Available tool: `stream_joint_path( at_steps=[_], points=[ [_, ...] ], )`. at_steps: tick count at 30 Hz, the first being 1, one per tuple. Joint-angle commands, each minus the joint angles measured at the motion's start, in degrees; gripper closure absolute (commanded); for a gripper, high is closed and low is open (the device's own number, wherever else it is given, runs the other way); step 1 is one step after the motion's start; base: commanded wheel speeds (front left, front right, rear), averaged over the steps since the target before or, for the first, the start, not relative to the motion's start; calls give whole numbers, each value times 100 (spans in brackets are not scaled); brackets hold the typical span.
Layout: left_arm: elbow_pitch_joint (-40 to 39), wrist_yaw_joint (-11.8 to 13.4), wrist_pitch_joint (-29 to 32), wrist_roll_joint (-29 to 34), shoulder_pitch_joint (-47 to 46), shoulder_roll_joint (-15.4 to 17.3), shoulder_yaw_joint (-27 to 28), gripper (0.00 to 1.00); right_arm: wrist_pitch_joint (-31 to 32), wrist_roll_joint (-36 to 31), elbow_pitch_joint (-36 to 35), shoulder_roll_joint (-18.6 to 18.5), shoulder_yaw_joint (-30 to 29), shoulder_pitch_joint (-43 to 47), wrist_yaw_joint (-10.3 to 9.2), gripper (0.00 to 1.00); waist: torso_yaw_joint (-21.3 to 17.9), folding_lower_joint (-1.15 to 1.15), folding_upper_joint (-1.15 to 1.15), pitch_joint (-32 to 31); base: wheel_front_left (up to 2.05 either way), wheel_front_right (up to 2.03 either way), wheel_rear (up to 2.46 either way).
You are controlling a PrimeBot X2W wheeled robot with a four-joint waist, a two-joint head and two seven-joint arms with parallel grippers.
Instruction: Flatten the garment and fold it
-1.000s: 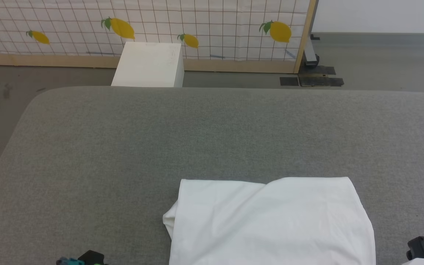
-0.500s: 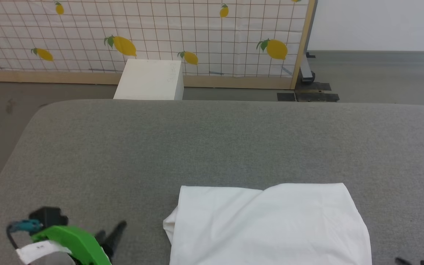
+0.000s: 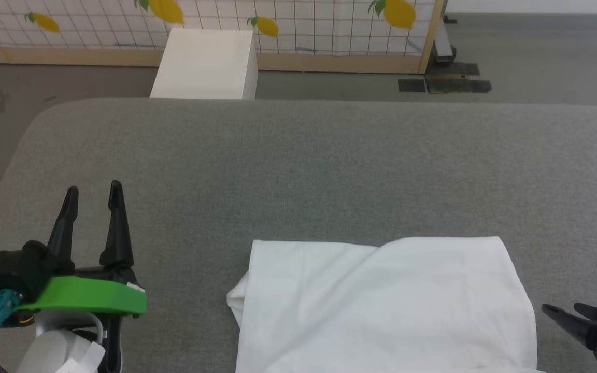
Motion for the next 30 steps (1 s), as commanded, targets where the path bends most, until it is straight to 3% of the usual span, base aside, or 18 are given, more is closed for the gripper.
stream_joint_path(
  at_steps=[1,10,30],
  points=[
    [16,-26,-103,164,-145,-62,-17,0,-94,149,85,-65,123,-145,-8,0,101,0,52,420,0,0,0],
    [43,-196,-224,834,-298,-574,177,0,-402,697,684,-462,1064,-470,-8,0,234,0,52,789,0,0,0],
    [403,-746,-227,1284,-283,-1231,650,0,-700,1322,1065,-334,2941,-1394,-8,0,246,0,52,853,0,0,0]
  ],
)
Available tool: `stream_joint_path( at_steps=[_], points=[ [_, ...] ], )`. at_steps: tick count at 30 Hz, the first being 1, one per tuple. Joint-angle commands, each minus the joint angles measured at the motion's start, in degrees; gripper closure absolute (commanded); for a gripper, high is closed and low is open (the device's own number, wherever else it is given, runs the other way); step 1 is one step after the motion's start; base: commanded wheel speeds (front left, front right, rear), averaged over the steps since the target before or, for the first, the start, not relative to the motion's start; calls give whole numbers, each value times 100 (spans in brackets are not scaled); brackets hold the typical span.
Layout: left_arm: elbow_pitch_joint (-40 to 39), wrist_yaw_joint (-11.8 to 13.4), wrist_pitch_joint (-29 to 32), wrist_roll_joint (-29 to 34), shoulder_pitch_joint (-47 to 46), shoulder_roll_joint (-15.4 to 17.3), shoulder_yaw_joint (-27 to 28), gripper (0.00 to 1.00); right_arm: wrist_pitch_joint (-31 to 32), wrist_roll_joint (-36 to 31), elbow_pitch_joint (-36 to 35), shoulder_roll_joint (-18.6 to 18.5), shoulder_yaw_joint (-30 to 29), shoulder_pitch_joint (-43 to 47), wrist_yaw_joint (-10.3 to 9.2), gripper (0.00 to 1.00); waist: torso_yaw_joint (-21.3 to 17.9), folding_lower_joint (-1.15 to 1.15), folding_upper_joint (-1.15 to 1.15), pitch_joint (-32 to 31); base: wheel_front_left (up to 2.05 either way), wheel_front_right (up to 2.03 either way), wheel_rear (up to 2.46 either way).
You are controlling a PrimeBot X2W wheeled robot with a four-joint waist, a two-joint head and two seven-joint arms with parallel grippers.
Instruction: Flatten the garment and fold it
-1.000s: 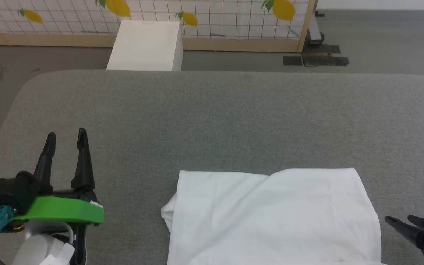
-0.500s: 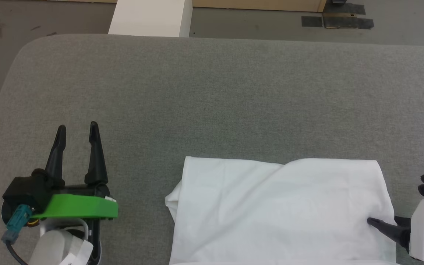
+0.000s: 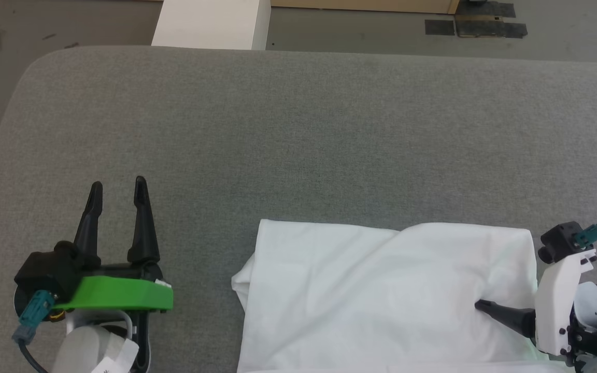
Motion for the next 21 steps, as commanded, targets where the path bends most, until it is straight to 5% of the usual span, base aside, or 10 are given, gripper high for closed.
stream_joint_path(
  at_steps=[1,2,3,21],
  points=[
    [20,-48,-26,83,-77,-35,43,0,57,70,155,160,238,37,-8,60,6,0,52,-4,0,0,0],
    [31,-68,-26,101,-71,-61,65,0,49,95,201,147,279,9,-8,92,6,0,52,-6,0,0,0],
    [33,-87,-26,120,-67,-86,93,0,67,108,257,124,329,-10,-8,100,5,0,52,-13,0,0,0],
    [131,-359,-26,319,31,-320,355,0,-281,276,1019,-360,-205,-84,-8,100,-27,0,52,-132,0,0,0]
  ],
)
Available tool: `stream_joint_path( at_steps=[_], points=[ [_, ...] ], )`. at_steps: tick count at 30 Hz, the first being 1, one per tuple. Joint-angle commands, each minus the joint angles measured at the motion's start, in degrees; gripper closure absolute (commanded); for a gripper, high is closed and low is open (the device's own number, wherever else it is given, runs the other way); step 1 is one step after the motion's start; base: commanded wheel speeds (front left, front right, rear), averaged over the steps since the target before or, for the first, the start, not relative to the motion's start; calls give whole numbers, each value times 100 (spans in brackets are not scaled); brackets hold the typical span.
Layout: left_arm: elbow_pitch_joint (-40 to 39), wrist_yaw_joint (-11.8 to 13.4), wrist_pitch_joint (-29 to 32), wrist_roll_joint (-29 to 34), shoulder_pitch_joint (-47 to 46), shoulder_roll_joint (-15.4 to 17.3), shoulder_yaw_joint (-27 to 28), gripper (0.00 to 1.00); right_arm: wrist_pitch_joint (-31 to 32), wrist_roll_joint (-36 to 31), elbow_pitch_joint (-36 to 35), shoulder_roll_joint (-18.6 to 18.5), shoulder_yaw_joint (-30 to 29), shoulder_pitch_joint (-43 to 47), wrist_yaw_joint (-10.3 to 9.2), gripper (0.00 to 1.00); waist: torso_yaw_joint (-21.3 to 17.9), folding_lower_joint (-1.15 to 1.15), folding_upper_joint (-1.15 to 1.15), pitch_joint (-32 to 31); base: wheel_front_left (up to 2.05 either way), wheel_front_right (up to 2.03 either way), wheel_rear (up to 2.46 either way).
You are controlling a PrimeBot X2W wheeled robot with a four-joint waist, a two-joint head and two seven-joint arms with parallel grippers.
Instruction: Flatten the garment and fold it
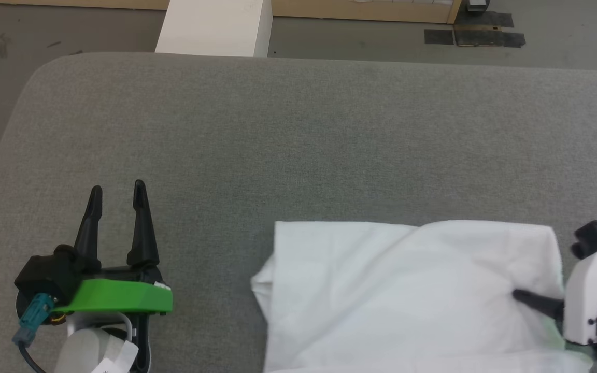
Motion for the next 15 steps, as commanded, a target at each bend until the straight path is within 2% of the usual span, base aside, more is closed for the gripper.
stream_joint_path(
  at_steps=[1,8,15],
  points=[
    [7,-50,-26,85,13,-30,21,0,-34,-32,254,-201,-126,97,-65,100,4,0,52,-4,0,0,0],
    [55,-110,-26,135,38,-63,55,0,-115,-273,854,-457,-818,70,-65,100,13,0,52,-32,0,0,0],
    [103,-139,-26,163,74,-95,67,0,10,-917,1219,-421,-1201,-59,-65,100,-18,0,52,-106,0,0,0]
  ],
)
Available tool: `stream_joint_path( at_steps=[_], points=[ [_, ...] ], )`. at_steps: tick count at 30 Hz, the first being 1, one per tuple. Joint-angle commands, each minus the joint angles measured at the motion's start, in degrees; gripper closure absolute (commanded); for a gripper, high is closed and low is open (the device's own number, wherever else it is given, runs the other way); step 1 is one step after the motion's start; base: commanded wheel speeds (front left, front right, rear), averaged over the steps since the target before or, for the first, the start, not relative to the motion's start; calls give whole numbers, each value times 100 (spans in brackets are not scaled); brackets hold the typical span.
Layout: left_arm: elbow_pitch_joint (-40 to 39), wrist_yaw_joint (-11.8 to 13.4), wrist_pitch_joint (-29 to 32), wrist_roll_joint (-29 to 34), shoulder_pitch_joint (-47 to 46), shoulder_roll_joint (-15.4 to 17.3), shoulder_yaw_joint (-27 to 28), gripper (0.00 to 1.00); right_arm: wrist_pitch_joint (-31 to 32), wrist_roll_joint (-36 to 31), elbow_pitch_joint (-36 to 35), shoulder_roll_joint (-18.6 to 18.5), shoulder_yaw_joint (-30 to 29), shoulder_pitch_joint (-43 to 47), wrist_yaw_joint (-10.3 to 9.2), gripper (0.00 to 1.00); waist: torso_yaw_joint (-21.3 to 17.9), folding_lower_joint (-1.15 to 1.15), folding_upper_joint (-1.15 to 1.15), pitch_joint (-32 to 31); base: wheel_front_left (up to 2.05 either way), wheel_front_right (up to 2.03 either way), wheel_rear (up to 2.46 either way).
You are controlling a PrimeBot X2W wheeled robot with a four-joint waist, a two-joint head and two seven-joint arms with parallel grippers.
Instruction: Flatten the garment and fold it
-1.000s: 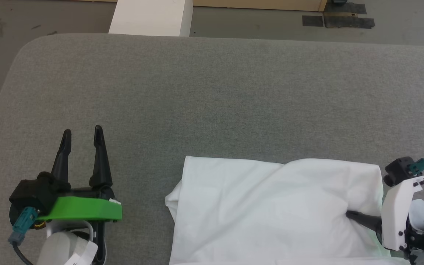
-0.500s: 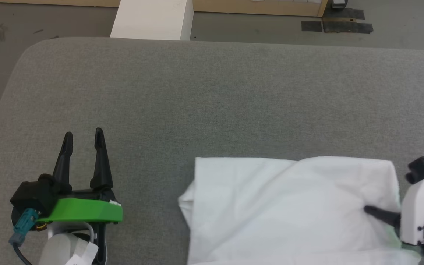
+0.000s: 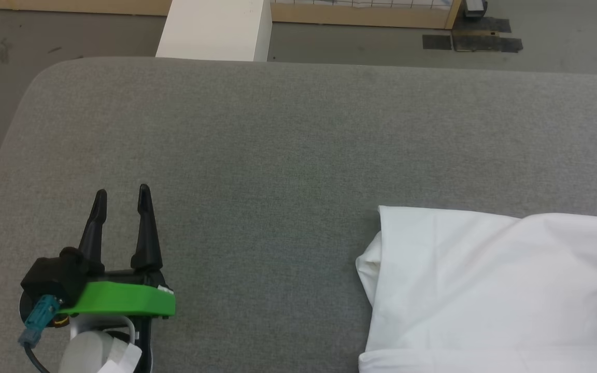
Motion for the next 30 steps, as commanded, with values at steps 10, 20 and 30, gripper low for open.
stream_joint_path(
  at_steps=[10,20,30],
  points=[
    [120,-75,-26,-8,216,-73,77,0,1479,-1035,-1162,214,-14,-179,-56,100,-212,0,52,-431,0,0,0],
    [186,-112,-26,-1,288,-81,48,0,2888,-1307,-3059,915,-198,123,-56,100,-242,0,52,-629,0,0,0],
    [149,-97,-26,-28,373,-120,32,0,2728,-1675,-3212,2115,175,112,-56,100,-102,0,52,-567,0,0,0]
  ],
)
